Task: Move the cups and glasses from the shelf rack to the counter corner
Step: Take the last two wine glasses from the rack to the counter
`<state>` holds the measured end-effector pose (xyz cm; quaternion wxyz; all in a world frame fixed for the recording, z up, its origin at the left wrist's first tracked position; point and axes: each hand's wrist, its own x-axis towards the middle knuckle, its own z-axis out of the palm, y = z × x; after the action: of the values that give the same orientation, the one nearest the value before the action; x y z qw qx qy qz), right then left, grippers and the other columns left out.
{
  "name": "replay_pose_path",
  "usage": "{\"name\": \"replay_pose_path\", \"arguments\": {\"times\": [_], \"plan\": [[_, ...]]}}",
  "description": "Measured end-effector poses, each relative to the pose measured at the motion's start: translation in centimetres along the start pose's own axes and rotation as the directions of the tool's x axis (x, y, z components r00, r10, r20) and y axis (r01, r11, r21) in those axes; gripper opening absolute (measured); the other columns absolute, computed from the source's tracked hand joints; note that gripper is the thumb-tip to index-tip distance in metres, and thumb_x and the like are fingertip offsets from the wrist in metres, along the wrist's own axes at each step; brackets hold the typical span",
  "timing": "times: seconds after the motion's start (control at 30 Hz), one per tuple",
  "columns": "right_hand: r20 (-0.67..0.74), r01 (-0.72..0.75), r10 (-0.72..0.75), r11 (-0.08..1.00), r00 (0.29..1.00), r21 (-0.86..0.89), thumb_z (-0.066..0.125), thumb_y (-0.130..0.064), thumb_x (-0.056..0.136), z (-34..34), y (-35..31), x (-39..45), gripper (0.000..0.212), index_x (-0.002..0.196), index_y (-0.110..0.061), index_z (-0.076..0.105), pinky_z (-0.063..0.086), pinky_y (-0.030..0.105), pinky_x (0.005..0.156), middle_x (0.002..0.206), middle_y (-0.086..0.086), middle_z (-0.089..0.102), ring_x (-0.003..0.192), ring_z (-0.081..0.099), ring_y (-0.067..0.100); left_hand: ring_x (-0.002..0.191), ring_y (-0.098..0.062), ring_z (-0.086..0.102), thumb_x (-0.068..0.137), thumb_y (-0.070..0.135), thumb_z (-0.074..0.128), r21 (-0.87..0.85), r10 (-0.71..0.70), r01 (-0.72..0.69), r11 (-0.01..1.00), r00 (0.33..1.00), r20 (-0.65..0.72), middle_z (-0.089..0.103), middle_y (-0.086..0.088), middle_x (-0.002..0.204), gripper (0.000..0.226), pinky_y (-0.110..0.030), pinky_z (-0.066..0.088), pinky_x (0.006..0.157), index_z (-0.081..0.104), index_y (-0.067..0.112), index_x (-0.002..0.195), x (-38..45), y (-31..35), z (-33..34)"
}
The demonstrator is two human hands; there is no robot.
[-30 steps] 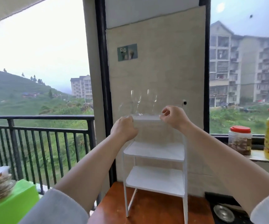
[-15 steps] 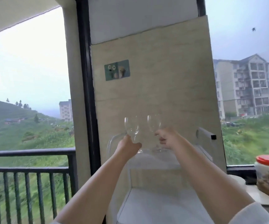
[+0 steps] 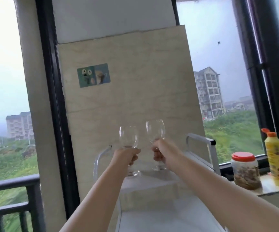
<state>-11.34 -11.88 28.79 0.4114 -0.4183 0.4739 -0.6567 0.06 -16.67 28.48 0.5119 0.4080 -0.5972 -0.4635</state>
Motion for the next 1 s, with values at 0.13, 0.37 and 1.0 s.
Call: {"name": "replay_pose_path", "arguments": {"times": [0.13, 0.37, 1.0], "plan": [[-0.080, 0.195, -0.191, 0.980, 0.978, 0.048, 0.039, 0.016, 0.074, -1.8, -0.8, -3.5, 0.038, 0.054, -0.016, 0.033, 0.015, 0.021, 0.046, 0.046, 0.001, 0.023, 0.026, 0.021, 0.006, 0.020, -0.003, 0.028, 0.078, -0.010, 0.057, -0.133, 0.080, -0.061, 0.989, 0.987, 0.142, 0.033, 0.009, 0.027, 0.030, -0.013, 0.026, 0.031, 0.046, 0.010, 0.059, -2.4, 0.7, 0.9], [-0.267, 0.323, -0.284, 0.939, 0.921, 0.115, 0.037, 0.019, 0.074, -7.6, -3.5, -10.7, 0.031, 0.072, -0.011, 0.043, 0.020, 0.004, 0.038, 0.043, 0.001, 0.025, 0.020, 0.019, 0.004, 0.019, -0.002, 0.021, 0.081, -0.012, 0.049, -0.292, 0.170, -0.035, 0.956, 0.877, 0.450, 0.024, 0.010, 0.023, 0.045, -0.008, 0.021, 0.029, 0.029, 0.017, 0.051, -6.4, 3.8, 6.0], [-0.816, 0.175, -0.318, 0.948, 0.482, -0.266, 0.037, 0.017, 0.067, -40.9, -11.4, -52.4, 0.036, 0.055, -0.015, 0.028, 0.016, 0.007, 0.031, 0.028, -0.008, 0.025, 0.021, 0.019, 0.005, 0.021, -0.001, 0.024, 0.081, -0.015, 0.043, -0.310, 0.287, 0.276, 0.910, 0.120, 0.950, 0.028, 0.011, 0.025, 0.046, -0.009, 0.020, 0.029, 0.026, 0.017, 0.052, -46.2, 8.2, 41.5]]}}
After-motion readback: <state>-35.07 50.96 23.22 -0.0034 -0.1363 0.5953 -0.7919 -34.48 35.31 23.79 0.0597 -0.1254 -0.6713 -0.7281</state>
